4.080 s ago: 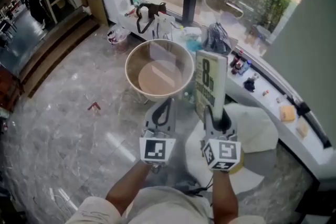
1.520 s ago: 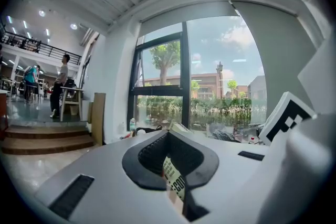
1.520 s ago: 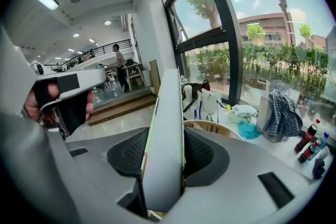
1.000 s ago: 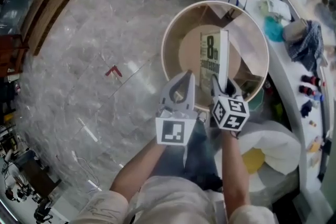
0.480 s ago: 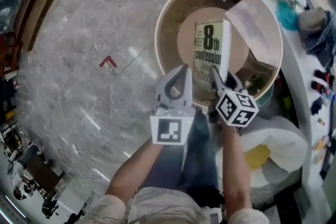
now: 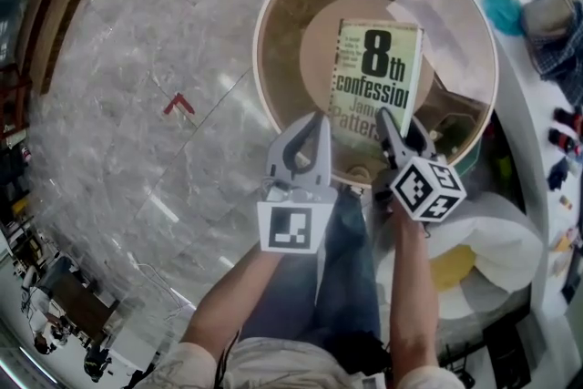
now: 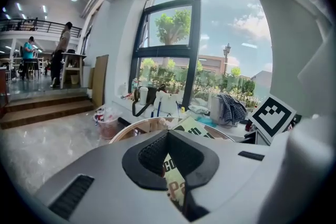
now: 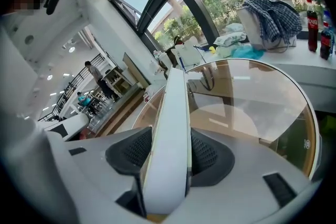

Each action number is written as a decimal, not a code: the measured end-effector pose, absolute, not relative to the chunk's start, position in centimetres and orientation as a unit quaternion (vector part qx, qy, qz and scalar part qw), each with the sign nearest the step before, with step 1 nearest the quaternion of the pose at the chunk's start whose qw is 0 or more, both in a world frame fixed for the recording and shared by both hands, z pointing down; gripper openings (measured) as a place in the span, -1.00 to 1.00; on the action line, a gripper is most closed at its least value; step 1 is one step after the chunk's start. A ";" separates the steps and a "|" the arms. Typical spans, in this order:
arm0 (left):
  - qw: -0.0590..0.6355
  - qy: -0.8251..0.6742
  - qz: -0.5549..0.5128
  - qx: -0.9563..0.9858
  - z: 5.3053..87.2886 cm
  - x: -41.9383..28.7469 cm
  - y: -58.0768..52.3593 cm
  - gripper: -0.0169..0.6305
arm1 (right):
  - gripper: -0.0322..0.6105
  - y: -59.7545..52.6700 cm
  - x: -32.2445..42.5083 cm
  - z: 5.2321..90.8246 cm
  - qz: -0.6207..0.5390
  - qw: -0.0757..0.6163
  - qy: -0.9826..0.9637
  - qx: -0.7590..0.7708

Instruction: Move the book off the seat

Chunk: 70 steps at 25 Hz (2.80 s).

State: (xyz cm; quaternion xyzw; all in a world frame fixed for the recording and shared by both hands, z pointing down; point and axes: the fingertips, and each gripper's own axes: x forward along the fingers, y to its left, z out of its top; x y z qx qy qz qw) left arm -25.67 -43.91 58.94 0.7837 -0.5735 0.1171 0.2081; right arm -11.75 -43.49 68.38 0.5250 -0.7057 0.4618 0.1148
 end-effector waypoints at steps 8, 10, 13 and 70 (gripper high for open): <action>0.217 -0.561 0.130 0.788 62.0 -24.4 -43.7 -0.95 | -0.12 -43.5 -9.4 70.6 0.417 0.145 -0.714 0.543; 0.216 -0.561 0.131 0.788 62.8 -24.1 -43.8 -0.95 | -0.11 -43.3 -8.9 71.4 0.421 0.142 -0.712 0.544; 0.214 -0.559 0.136 0.789 64.1 -23.7 -44.0 -0.95 | -0.10 -43.0 -8.0 72.7 0.418 0.148 -0.706 0.553; 0.039 -0.570 0.027 0.820 24.3 -20.1 -40.6 -0.95 | -0.88 -39.3 -7.9 21.1 0.048 0.033 -0.820 0.569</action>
